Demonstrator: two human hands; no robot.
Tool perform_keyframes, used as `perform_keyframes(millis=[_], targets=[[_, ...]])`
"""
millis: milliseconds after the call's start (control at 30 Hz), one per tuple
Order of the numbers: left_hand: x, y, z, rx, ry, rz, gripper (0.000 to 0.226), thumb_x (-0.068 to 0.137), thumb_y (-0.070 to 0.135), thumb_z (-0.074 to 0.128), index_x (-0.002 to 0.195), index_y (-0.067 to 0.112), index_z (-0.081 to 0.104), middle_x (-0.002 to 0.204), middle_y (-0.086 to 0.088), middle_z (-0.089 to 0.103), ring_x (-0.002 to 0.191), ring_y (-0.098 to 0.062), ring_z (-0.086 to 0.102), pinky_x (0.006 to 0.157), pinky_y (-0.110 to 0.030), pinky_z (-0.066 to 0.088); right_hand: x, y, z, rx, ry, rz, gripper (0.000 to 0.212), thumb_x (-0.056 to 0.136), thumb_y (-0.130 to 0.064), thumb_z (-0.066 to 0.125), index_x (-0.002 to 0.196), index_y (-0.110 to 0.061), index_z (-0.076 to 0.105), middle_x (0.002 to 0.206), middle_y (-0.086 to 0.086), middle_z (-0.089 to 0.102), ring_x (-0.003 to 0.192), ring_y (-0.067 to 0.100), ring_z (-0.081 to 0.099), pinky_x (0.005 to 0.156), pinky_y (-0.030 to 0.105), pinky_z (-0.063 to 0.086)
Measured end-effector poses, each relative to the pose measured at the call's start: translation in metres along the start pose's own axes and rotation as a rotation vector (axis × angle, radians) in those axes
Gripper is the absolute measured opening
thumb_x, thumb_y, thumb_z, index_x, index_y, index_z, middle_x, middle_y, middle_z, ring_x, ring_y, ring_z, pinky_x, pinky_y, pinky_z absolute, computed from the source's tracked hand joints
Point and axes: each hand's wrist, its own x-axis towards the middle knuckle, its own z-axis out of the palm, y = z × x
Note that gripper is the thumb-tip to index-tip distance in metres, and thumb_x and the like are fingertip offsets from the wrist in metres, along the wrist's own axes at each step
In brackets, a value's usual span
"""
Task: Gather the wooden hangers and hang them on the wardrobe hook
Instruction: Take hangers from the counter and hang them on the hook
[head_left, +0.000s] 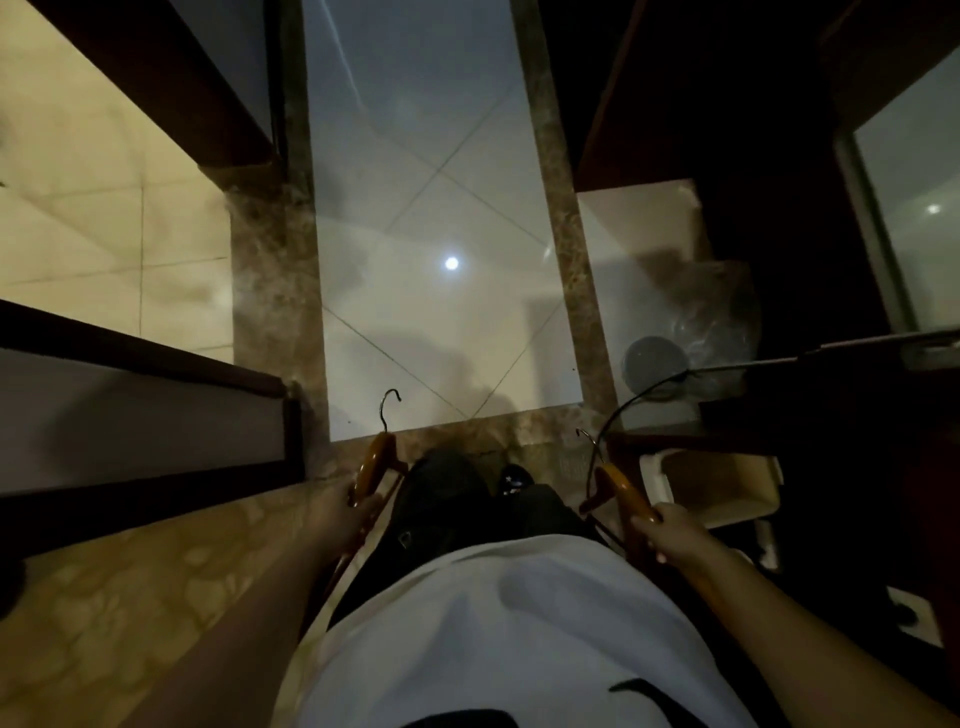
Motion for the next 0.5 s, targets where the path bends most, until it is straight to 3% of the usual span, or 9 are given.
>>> perform_keyframes(millis=[267,400,500], targets=[[0.065,0.038,-0.058,-0.018,0.020,-0.049,0.023,0.094,0.020,0.051,0.113,0.008,0.052,0.080,-0.003,0.056,0.064,-0.013,0.054,0.055,-0.023,0.043,0.034,-0.137,-0.021,-0.053,-0.009,-0.045,0.024,0.089,-0.034,0.055,0.094,-0.012,0.062,0.096,0.015,0.063,0.092,0.032,0.060,0.088,0.047,0.051],[0.104,0.060,-0.112,0.000,-0.018,-0.097,0.025,0.094,0.022,0.051,0.116,0.010,0.051,0.081,-0.006,0.057,0.063,-0.014,0.054,0.051,-0.021,0.042,0.042,-0.246,-0.022,-0.034,-0.079,-0.122,0.019,0.092,-0.032,0.053,0.095,-0.015,0.060,0.086,0.009,0.059,0.075,0.021,0.056,0.065,0.029,0.046],[0.132,0.078,-0.156,0.051,-0.038,-0.104,0.028,0.093,0.025,0.053,0.115,0.007,0.053,0.083,-0.008,0.060,0.066,-0.017,0.057,0.057,-0.025,0.048,0.051,-0.325,-0.028,-0.024,-0.080,-0.178,0.027,0.094,-0.025,0.051,0.111,-0.006,0.058,0.085,0.008,0.059,0.069,0.018,0.054,0.063,0.029,0.046]])
